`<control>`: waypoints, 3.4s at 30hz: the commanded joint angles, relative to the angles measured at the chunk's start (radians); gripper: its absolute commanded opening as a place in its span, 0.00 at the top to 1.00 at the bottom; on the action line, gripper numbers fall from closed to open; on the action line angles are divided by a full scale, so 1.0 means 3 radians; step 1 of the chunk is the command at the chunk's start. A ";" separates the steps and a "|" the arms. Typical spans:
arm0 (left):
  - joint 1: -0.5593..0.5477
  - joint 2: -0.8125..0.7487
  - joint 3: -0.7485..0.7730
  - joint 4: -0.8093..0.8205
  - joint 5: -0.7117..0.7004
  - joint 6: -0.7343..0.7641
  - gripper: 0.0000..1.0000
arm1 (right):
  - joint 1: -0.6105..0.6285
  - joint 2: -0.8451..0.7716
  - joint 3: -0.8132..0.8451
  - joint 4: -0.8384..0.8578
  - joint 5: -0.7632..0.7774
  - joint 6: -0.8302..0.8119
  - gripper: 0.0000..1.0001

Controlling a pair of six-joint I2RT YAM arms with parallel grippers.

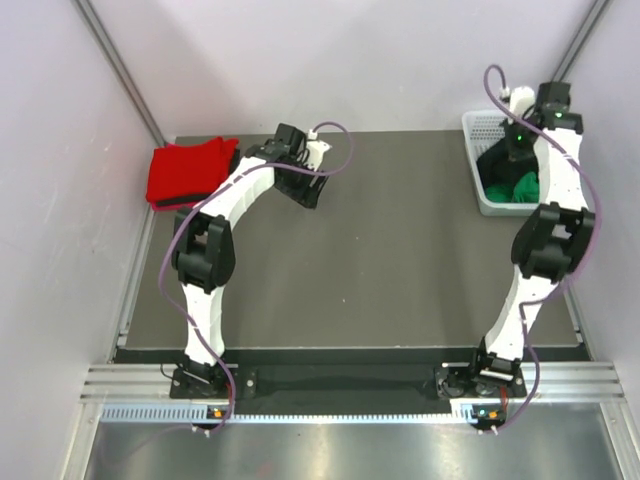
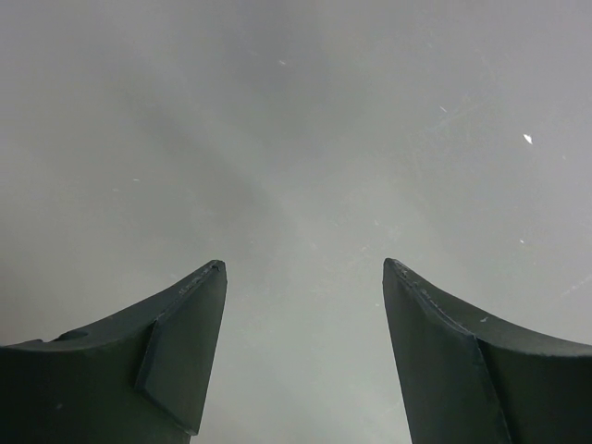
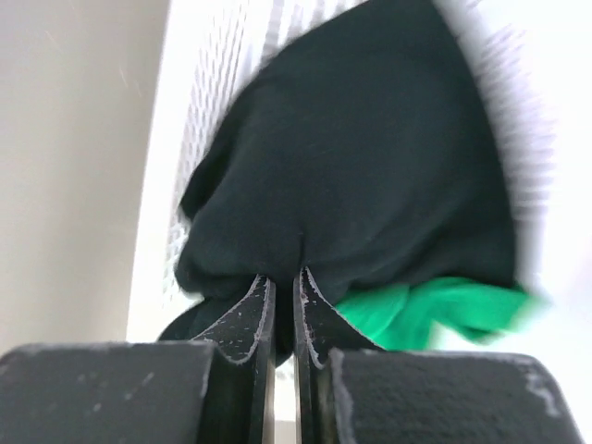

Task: Fold and stack the t-shirts
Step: Grab the tshirt from the pile, then move the tshirt to the center of the board, then flatten the tshirt out

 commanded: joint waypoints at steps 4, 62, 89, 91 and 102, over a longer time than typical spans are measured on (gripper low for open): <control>-0.0005 -0.0082 0.0252 0.0111 -0.0401 -0.0006 0.24 | 0.0254 -0.1297 0.0343 0.0369 -0.0258 -0.0161 1.00; -0.0762 0.0581 0.0185 -0.0114 0.0994 -0.0022 0.32 | 0.1820 -0.3237 -0.4112 0.0380 -0.0943 -0.0253 0.49; -0.0071 0.0096 0.0886 -0.0027 -0.0192 0.0172 1.00 | 0.2019 -0.1515 -0.3263 0.1387 -0.1244 0.0284 0.43; -0.0061 0.0111 0.0896 -0.0017 -0.0228 0.0177 1.00 | 0.2070 -0.1381 -0.3100 0.1265 -0.1336 0.0202 0.43; 0.0021 0.0188 0.1019 0.0003 -0.0346 0.0213 1.00 | 0.2556 -0.1094 -0.3068 0.0886 -0.1215 -0.0013 0.44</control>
